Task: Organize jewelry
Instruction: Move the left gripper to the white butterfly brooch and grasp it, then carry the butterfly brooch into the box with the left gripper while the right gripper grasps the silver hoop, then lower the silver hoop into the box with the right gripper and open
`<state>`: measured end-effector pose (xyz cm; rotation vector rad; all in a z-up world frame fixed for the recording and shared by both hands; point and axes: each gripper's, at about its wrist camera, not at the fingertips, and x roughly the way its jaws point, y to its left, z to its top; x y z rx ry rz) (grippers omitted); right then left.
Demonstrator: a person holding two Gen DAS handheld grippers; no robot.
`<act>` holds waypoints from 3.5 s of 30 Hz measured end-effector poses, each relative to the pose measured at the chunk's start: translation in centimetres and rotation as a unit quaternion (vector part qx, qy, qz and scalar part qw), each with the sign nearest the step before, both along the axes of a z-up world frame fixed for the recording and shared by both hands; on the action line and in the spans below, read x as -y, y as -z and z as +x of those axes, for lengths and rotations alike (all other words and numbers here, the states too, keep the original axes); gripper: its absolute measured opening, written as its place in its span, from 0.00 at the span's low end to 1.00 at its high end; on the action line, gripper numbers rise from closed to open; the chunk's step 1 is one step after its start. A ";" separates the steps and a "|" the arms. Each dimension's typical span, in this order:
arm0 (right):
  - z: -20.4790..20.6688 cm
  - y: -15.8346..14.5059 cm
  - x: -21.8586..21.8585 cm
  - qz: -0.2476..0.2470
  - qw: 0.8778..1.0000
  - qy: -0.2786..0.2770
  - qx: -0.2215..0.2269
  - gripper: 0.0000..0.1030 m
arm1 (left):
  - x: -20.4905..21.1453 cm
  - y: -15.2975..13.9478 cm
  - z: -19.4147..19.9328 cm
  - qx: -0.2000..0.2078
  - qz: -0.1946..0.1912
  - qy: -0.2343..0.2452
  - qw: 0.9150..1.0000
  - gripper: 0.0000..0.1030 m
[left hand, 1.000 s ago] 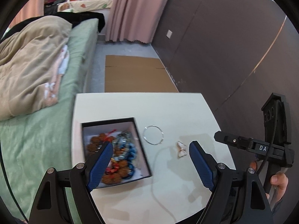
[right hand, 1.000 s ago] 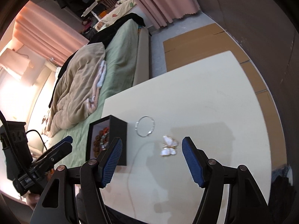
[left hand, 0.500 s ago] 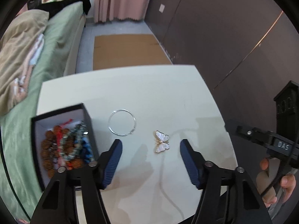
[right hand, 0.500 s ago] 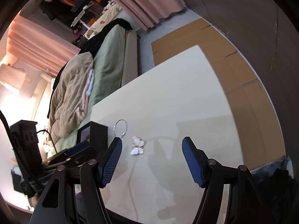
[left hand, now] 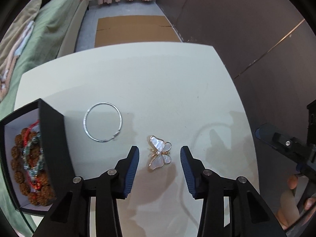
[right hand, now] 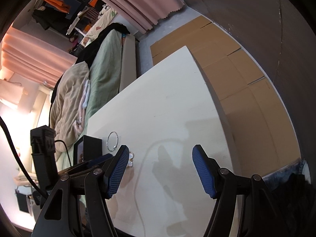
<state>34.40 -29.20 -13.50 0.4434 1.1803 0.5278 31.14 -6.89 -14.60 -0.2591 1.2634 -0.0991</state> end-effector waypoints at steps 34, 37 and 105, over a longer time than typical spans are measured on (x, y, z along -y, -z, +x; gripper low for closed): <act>-1.4 -1.7 -8.1 -0.016 0.999 -0.043 0.017 0.65 | -7.6 -5.1 -2.9 0.073 -0.001 -0.041 0.996 0.11; -1.4 -1.6 -9.6 -0.037 0.998 -0.050 0.021 0.61 | -9.3 -5.7 -3.5 0.081 -0.007 -0.053 0.995 0.11; -4.1 -3.5 -20.1 -0.008 0.992 -0.114 0.049 0.03 | -19.6 -7.2 -9.1 0.119 -0.064 -0.136 0.981 0.67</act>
